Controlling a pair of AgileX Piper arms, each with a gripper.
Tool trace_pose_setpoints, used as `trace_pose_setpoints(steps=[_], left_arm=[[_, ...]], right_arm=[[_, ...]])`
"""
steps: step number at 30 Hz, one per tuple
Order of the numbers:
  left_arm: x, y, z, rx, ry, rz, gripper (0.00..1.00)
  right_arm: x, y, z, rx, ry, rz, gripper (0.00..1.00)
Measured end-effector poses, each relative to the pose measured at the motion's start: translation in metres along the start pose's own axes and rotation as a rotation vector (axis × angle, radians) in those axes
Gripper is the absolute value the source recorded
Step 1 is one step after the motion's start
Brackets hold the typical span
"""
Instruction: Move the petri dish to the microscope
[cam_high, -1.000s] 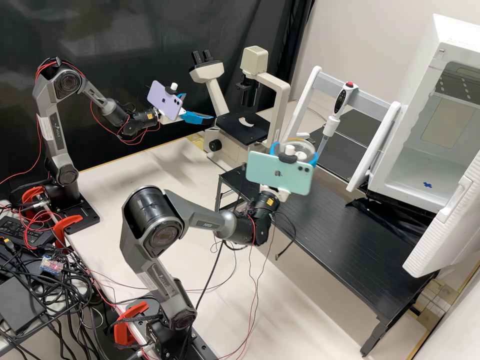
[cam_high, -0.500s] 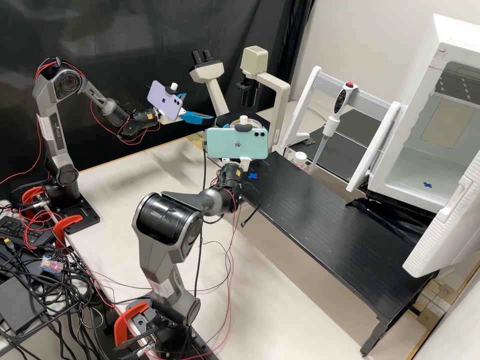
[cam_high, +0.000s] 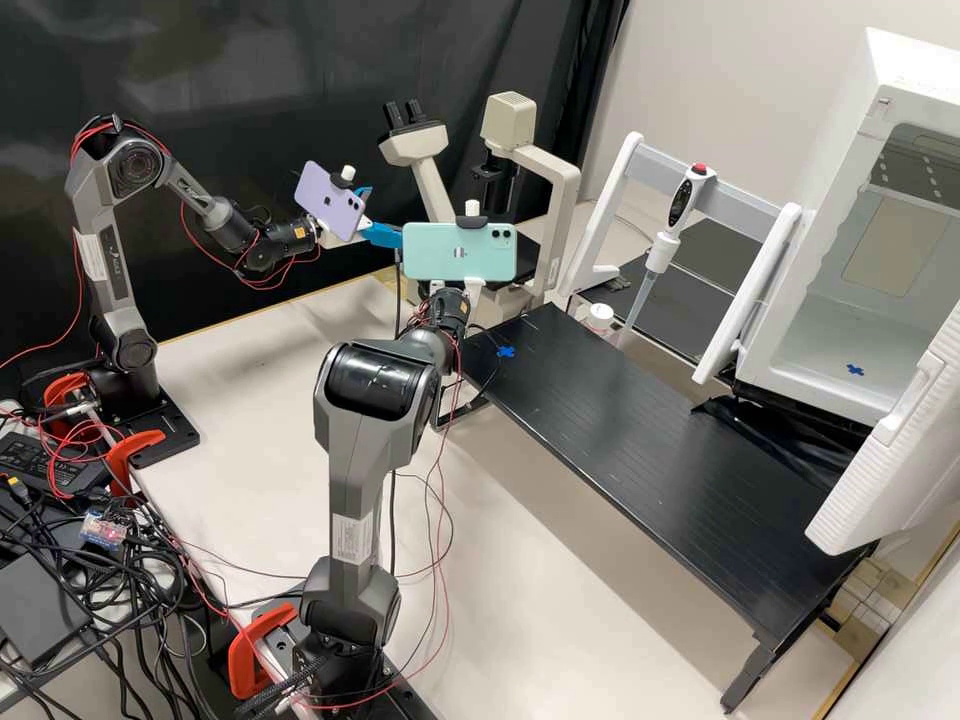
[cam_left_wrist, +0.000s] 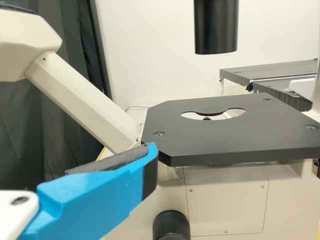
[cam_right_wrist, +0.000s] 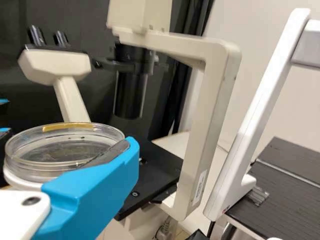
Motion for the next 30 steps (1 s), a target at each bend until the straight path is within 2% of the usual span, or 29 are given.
trace_pose_setpoints(steps=[8,15,21,30], left_arm=[[0.0,0.0,0.0,0.0,0.0,0.0,1.0],[0.0,0.0,0.0,0.0,0.0,0.0,1.0],[0.0,0.0,0.0,0.0,0.0,0.0,1.0],[0.0,0.0,0.0,0.0,0.0,0.0,1.0]], right_arm=[[0.041,-0.012,0.009,-0.001,-0.064,-0.044,0.0],[0.076,-0.03,0.02,0.03,-0.117,-0.088,0.0],[0.101,-0.033,0.026,0.059,-0.119,-0.061,0.0],[0.133,-0.038,0.031,0.061,-0.13,-0.081,0.0]])
